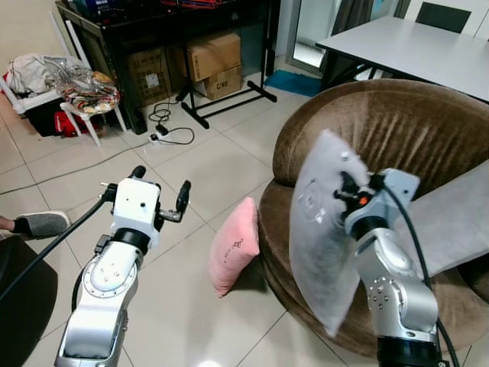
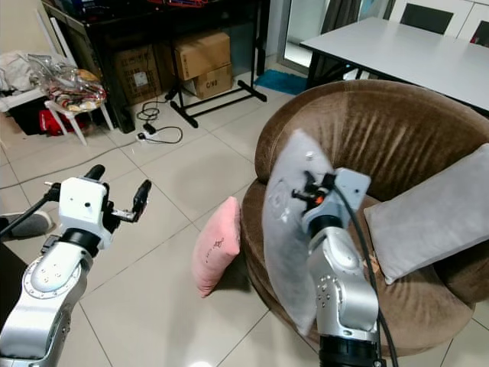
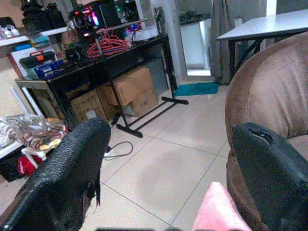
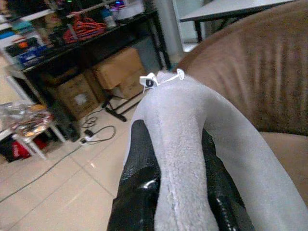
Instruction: Move the pillow to the sofa from floor
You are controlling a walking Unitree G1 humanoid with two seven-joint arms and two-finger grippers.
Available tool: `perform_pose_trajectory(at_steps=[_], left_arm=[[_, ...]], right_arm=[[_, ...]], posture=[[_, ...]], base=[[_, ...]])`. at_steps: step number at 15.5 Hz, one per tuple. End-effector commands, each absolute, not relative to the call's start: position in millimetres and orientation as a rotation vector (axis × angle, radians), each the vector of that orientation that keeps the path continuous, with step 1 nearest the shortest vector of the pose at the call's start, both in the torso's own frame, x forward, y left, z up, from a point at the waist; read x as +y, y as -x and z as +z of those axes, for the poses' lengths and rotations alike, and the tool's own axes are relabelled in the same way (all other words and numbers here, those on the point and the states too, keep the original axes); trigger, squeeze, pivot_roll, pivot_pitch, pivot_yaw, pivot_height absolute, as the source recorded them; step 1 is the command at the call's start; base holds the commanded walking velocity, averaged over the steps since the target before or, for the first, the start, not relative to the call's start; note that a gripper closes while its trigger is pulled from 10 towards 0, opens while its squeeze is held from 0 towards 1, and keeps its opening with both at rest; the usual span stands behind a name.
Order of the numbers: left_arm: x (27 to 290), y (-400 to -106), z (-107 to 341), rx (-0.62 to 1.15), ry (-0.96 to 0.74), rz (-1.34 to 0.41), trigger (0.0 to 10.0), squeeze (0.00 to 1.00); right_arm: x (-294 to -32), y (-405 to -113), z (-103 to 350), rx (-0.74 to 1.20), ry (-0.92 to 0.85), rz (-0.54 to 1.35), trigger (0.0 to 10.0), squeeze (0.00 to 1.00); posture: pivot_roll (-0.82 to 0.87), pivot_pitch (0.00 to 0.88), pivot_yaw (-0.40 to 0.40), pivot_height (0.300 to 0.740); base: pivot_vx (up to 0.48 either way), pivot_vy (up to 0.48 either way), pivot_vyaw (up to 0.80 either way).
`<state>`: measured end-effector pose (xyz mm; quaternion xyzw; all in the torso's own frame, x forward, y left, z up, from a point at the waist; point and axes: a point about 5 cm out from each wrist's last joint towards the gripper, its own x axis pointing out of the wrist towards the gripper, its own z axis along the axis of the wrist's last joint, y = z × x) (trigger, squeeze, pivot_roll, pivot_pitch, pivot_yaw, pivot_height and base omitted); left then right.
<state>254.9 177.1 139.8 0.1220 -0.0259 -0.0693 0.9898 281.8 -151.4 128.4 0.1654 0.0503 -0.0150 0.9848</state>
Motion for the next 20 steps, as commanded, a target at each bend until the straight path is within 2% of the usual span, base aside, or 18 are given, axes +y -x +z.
perform_pose_trajectory(at_steps=[1, 3, 6, 11, 16, 20], left_arm=[[175.9, -256.6, 145.2, -0.073, -0.261, -0.144, 10.0, 0.51], [175.8, -256.9, 145.7, -0.077, -0.257, -0.150, 10.0, 0.51], [175.8, -256.9, 146.1, -0.075, -0.256, -0.155, 10.0, 0.51], [175.9, -258.0, 145.3, -0.069, -0.251, -0.165, 10.0, 0.52], [176.5, -257.9, 144.4, -0.061, -0.255, -0.170, 10.0, 0.52], [176.4, -258.1, 144.2, -0.059, -0.255, -0.175, 10.0, 0.52]], right_arm=[[-142.7, -285.8, 145.9, 0.015, -0.324, 0.021, 10.0, 0.00], [-143.6, -287.4, 150.8, -0.026, -0.270, 0.007, 10.0, 0.00], [-144.0, -287.2, 156.1, -0.070, -0.320, 0.014, 10.0, 0.00], [-145.2, -287.2, 152.1, -0.041, -0.269, 0.004, 10.0, 0.00], [-147.5, -287.5, 149.8, -0.030, -0.258, -0.015, 10.0, 0.00], [-146.8, -287.5, 149.0, -0.019, -0.270, -0.005, 10.0, 0.00]], posture=[[-0.06, 0.000, 0.012, 0.740], [-0.06, 0.000, 0.013, 0.740], [-0.07, 0.000, 0.016, 0.740], [-0.07, 0.000, 0.021, 0.740], [-0.07, 0.000, 0.023, 0.740], [-0.07, 0.000, 0.022, 0.740]], base=[[0.000, 0.000, -0.80], [0.000, 0.000, -0.80], [0.000, 0.000, -0.80], [0.293, 0.000, -0.45], [0.340, 0.000, -0.75], [0.338, 0.000, -0.11]])
